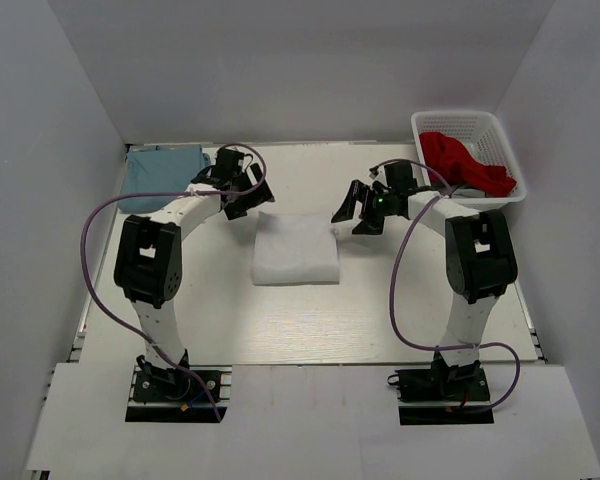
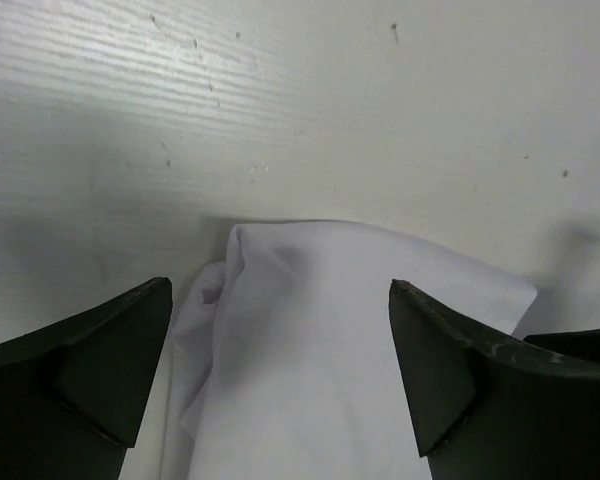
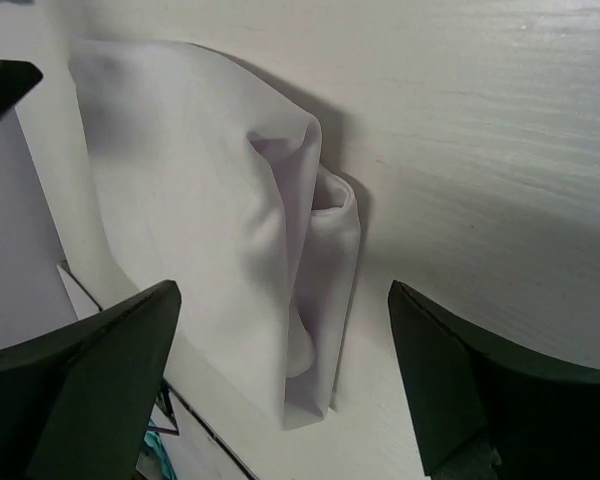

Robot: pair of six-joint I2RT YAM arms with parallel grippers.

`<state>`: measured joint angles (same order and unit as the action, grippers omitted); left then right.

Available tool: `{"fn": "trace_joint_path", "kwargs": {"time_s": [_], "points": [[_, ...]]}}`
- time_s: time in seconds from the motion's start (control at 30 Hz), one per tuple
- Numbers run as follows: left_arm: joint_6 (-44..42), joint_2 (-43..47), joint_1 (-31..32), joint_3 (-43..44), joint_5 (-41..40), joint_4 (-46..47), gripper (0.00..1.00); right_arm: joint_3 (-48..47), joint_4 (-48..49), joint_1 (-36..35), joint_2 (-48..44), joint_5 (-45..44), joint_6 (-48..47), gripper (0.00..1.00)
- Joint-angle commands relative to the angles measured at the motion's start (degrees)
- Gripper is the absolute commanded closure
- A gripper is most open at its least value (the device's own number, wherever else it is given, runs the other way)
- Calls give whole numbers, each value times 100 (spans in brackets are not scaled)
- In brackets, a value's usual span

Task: Fold and stack the t-shirts
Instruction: Fold the long partially folded tshirt into a neat square

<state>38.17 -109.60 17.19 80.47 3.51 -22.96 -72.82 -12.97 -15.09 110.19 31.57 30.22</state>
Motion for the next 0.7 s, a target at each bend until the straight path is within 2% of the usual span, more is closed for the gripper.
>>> {"fn": "trace_joint_path", "kwargs": {"time_s": [0.0,0.13,0.27,0.3,0.43,0.5,0.67], "points": [[-284,114,-49,417,27,-392,0,-251,-100,33,-278,-90,-121,10],[-416,605,91,164,27,-385,0,161,22,-29,-955,-187,-130,10],[-354,1247,144,-618,982,115,0,522,216,-300,-1517,6,-148,10],[-259,1518,144,-820,1159,264,0,610,486,-345,-1692,294,0,10],[58,2003,337,-1989,1941,1133,0,1277,1058,-714,-1843,789,274,10],[164,2057,408,-2401,1943,1241,0,1488,1226,-898,-1835,763,353,10],[217,1803,469,-2799,1882,1294,0,2234,2182,-996,-1510,710,704,10]]}}
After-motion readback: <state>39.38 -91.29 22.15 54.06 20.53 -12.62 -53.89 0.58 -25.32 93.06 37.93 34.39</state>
